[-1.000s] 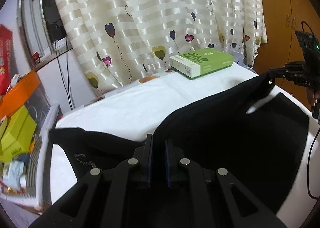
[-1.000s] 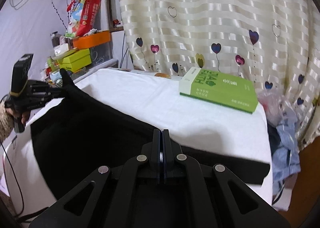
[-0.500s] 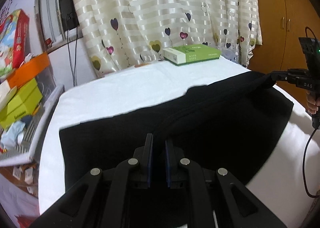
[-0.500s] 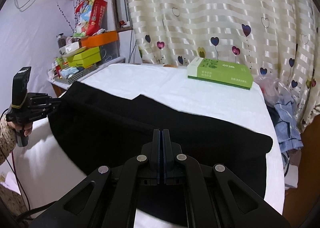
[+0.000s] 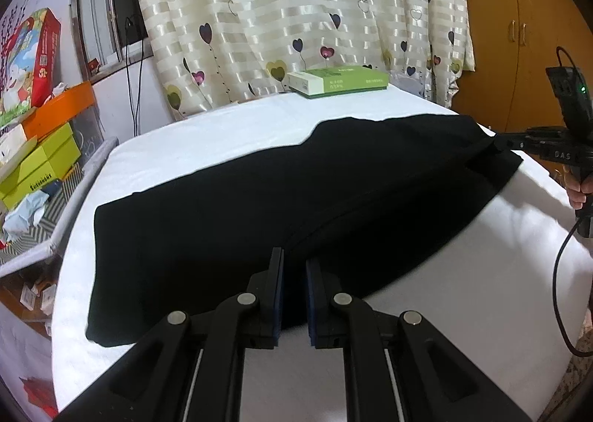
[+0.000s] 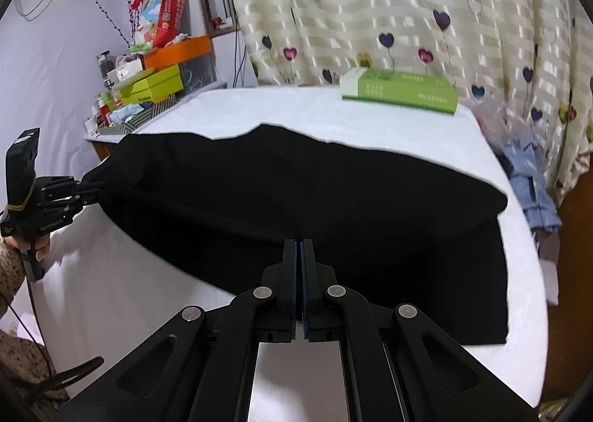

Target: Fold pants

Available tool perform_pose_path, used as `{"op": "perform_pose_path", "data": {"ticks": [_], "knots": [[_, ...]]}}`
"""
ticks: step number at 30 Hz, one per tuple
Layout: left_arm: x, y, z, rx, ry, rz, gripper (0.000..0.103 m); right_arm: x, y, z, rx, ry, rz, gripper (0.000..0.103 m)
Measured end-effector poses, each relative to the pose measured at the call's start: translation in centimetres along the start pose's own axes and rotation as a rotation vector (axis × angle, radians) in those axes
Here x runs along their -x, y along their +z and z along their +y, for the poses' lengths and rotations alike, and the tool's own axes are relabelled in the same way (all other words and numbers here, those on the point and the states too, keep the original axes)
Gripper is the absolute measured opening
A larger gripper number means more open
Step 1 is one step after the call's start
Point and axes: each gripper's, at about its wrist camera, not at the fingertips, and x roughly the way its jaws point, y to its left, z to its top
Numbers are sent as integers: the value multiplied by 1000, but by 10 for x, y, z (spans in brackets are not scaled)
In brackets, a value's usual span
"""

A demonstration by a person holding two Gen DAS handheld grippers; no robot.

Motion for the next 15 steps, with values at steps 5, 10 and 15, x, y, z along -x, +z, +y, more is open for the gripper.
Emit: {"op": "perform_pose_path", "data": {"ticks": [5, 10, 15], "knots": [[2, -6, -8, -21, 24, 18, 12, -1, -8, 0, 4, -7, 24, 2], [5, -12, -10, -19, 16, 30, 12, -3, -12, -1, -2, -6, 48, 2], [5, -15, -13, -32, 17, 45, 12, -3, -16, 0, -12, -5, 65, 2]]}}
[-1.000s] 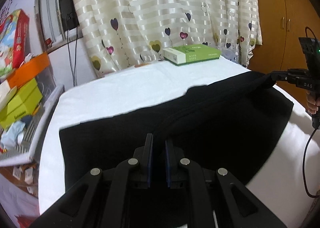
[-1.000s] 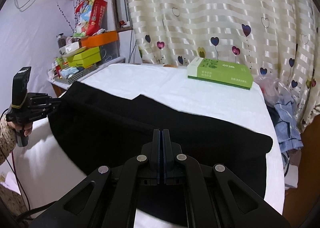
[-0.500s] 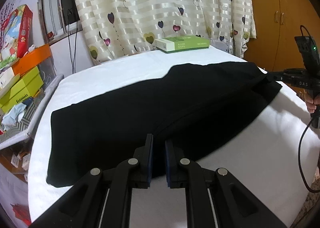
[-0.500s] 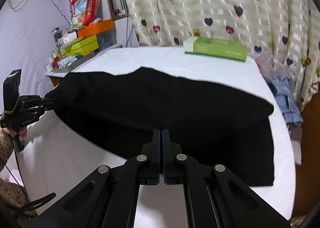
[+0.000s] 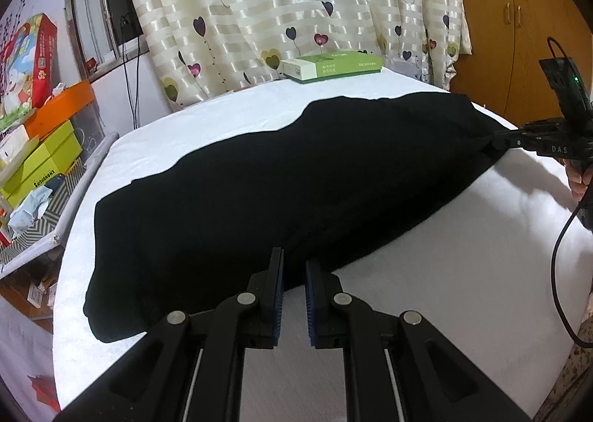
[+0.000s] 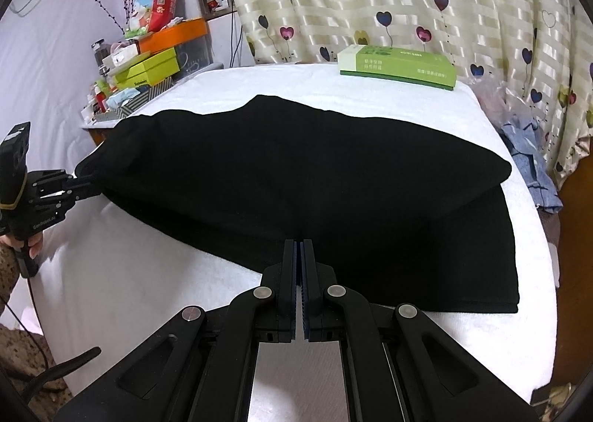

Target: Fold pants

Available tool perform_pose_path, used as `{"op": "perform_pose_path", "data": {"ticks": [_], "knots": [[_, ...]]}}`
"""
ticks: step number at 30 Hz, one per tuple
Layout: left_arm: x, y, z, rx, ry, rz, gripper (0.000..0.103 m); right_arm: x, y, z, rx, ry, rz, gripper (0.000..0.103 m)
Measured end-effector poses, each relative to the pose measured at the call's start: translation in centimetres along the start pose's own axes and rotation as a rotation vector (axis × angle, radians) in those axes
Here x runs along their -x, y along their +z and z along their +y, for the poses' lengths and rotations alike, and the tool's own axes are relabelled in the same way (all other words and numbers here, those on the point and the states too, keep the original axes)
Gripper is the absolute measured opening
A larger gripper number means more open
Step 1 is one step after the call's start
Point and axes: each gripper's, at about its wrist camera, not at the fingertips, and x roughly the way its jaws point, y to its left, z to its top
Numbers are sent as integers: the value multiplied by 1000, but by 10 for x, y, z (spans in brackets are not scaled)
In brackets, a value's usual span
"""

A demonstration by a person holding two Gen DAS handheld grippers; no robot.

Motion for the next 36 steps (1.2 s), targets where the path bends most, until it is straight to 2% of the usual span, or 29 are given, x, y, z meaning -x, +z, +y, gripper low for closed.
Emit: {"op": "perform_pose_path", "data": {"ticks": [6, 12, 15, 18, 22, 24, 26, 27, 30, 32, 36], "knots": [[-3, -3, -4, -27, 7, 32, 12, -4, -2, -3, 4, -6, 36, 2], [-2, -4, 0, -8, -18, 43, 12, -10, -6, 2, 16, -20, 87, 2], [-1, -7, 2, -23, -28, 57, 18, -10, -9, 3, 28, -24, 100, 2], [7, -12, 22, 82, -79, 56, 18, -8, -10, 3, 24, -24, 115, 2], [25, -27, 60, 263, -63, 25, 19, -7, -13, 7, 40, -19, 137, 2], [28, -35, 81, 361, -49, 35, 25, -4, -12, 11, 40, -5, 137, 2], [30, -44, 101, 469, -23, 43, 39, 0, -10, 17, 40, 7, 119, 2], [30, -49, 111, 532, -29, 42, 41, 0, -9, 20, 38, 13, 115, 2], [28, -62, 132, 703, -88, 14, 44, -3, -5, 31, 32, 50, 101, 2], [21, -64, 138, 759, -84, 18, 50, -9, -4, 40, 46, 64, 106, 2], [8, -69, 151, 891, -103, -3, 50, -20, -4, 53, 57, 87, 120, 2]]}}
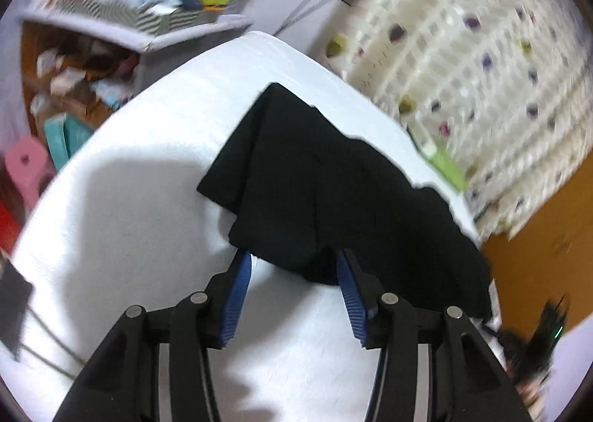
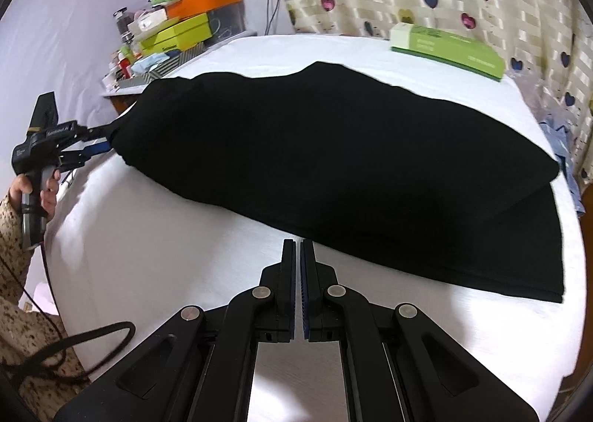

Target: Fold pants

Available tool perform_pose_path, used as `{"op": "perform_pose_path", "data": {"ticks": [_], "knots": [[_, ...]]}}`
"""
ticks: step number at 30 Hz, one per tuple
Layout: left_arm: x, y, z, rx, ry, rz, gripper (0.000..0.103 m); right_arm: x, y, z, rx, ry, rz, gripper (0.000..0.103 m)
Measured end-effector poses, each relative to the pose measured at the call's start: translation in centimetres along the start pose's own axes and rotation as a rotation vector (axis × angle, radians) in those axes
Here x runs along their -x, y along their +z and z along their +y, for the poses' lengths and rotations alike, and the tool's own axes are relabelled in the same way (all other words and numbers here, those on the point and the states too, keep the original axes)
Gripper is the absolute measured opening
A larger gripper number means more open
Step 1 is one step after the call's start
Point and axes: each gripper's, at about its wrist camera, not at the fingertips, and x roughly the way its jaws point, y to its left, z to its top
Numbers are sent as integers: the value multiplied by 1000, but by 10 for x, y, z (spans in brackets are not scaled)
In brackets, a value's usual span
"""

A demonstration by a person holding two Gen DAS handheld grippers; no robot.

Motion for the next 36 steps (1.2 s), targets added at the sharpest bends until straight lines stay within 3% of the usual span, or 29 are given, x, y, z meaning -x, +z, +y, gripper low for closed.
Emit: {"op": "perform_pose_path", "data": {"ticks": [7, 10, 16, 18, 20, 23, 32, 36], "knots": [[2, 5, 11, 104, -11, -9, 49, -3, 3, 11, 13, -6, -9, 2], [12, 3, 15, 138, 79, -69, 49, -5, 4, 9, 10, -22, -10, 2], [0, 10, 21, 243, -2, -46, 49, -8, 8, 10, -14, -15, -17, 2], [-2, 11, 20, 232, 11, -44, 49, -10, 9, 12, -14, -16, -15, 2], [1, 12, 20, 218, 34, -61, 33, -13, 10, 13, -19, -11, -11, 2], [13, 15, 20, 202, 27, -101, 22, -13, 13, 16, -22, 5, -19, 2], [39, 48, -7, 117, -33, -206, 19, -15, 32, 49, 39, 72, -79, 2], [40, 58, -3, 101, -10, -238, 19, -24, 36, 61, 67, 104, -74, 2]]}}
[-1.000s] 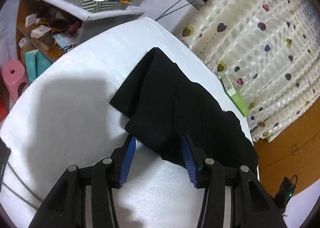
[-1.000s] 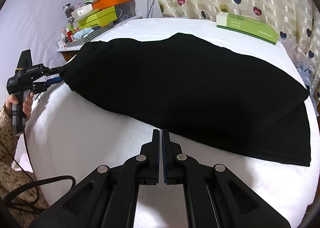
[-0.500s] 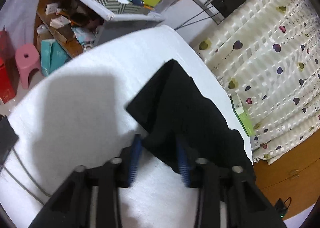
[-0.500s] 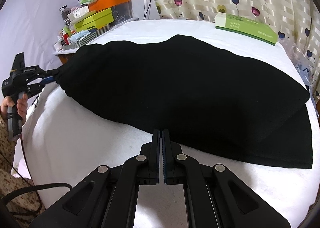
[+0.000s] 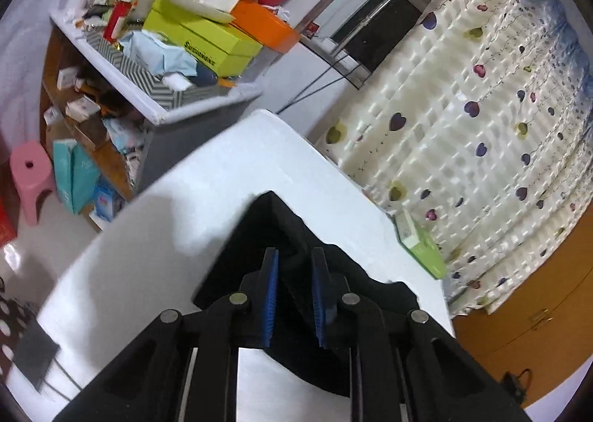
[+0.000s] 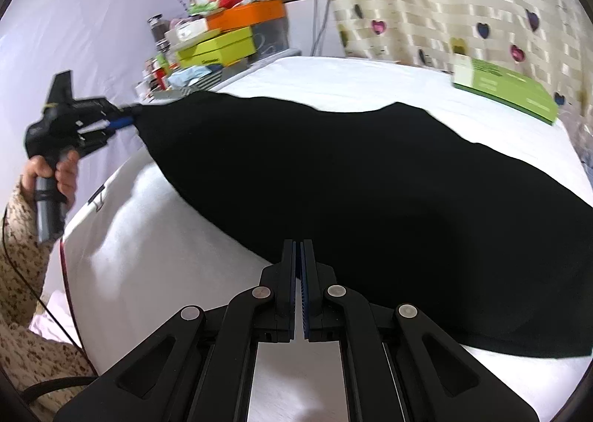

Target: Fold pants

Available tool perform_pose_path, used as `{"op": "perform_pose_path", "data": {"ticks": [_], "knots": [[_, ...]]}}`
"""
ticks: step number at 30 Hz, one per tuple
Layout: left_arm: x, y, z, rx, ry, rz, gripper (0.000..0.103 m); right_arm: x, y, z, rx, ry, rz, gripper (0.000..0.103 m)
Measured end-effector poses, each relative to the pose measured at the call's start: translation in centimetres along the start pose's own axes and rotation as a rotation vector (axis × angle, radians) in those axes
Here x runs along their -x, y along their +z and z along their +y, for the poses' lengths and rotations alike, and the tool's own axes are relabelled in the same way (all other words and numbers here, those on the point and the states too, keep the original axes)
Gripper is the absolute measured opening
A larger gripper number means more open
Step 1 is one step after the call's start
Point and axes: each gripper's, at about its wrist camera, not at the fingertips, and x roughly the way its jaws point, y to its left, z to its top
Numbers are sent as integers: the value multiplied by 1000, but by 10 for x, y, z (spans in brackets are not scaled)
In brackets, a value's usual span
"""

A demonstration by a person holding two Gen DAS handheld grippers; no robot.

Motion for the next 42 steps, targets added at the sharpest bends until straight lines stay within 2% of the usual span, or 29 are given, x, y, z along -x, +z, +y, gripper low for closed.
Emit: {"op": "perform_pose_path", "data": {"ticks": [4, 8, 13, 14, 15, 17, 19, 20, 22, 23, 26, 29, 34, 42], "knots": [[-23, -18, 26, -6, 132, 78, 19, -7, -1, 1, 9, 4, 20, 2], [-30, -24, 39, 20, 137, 104, 20, 6, -5, -12, -25, -37, 1, 2], [-23, -20, 18, -126, 237, 88, 25, 38, -19, -54, -143, -164, -49, 2], [-19, -19, 13, -159, 262, 69, 26, 45, -22, -65, -170, -197, -52, 4], [-15, -18, 9, -181, 266, 54, 28, 51, -25, -76, -199, -238, -53, 10], [-8, -16, 0, -200, 255, 39, 48, 64, -33, -100, -267, -302, -63, 16], [-3, -16, -15, -250, 278, 8, 56, 76, -39, -124, -340, -338, -79, 22], [0, -17, -24, -288, 297, -16, 57, 79, -40, -133, -365, -355, -80, 25], [2, -20, -42, -348, 319, -41, 57, 82, -43, -152, -419, -356, -77, 38], [2, -20, -52, -373, 314, -47, 57, 83, -44, -159, -434, -353, -76, 41], [-2, -28, -86, -452, 211, -30, 58, 84, -41, -174, -468, -305, -91, 42], [-19, -42, -124, -552, 91, 31, 58, 85, -45, -186, -497, -263, -99, 42], [-63, -82, -186, -722, -74, 160, 58, 78, -44, -202, -511, -147, -82, 42], [-102, -155, -263, -908, -309, 324, 58, 61, -31, -236, -571, -34, -52, 44]]}}
